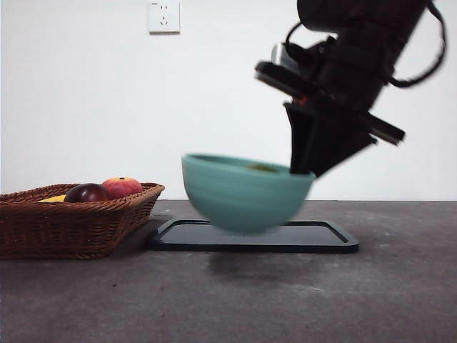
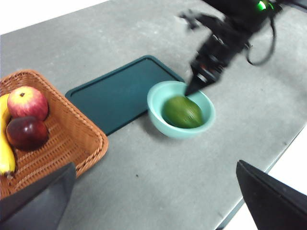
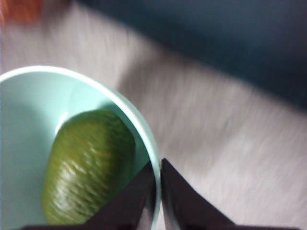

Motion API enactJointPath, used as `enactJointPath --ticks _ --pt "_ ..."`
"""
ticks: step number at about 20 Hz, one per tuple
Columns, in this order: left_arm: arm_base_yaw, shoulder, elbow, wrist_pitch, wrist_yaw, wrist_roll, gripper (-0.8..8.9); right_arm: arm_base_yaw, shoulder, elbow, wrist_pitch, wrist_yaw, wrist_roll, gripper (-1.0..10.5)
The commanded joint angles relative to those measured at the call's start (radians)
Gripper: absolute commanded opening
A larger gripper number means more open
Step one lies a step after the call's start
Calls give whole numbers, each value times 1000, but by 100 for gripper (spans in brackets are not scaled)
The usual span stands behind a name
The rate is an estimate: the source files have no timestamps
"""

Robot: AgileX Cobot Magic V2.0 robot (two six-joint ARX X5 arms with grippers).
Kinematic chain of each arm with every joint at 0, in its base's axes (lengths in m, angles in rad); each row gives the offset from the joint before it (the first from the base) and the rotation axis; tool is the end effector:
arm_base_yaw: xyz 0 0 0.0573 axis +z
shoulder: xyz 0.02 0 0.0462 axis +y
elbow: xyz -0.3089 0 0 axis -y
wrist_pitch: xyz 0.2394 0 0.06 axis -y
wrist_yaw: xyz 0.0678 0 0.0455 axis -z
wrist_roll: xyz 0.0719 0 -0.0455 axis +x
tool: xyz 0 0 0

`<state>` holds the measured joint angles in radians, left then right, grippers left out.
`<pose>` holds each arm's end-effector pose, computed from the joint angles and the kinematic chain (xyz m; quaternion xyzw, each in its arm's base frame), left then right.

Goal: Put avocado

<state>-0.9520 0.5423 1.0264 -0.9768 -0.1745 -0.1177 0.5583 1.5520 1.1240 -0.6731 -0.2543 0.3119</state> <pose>0.0458 -0.0429 0.3619 0.0772 0.2275 -0.3548 0.9036 0.2611 0.1844 0.2451 0.0433 0.5632 0.2524 0.7857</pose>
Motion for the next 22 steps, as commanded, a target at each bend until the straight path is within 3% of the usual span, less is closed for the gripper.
enactJointPath --ticks 1,11,19,22 --pt "-9 4 11 28 -1 5 562 -22 85 121 -40 13 -14 5" --pt "-9 4 11 31 -2 5 562 -130 536 696 -185 75 -23 5" --pt "-9 4 11 30 -2 5 562 -128 631 723 -203 105 -39 6" --pt "-9 4 11 29 -2 4 562 -128 630 724 -204 106 -39 126"
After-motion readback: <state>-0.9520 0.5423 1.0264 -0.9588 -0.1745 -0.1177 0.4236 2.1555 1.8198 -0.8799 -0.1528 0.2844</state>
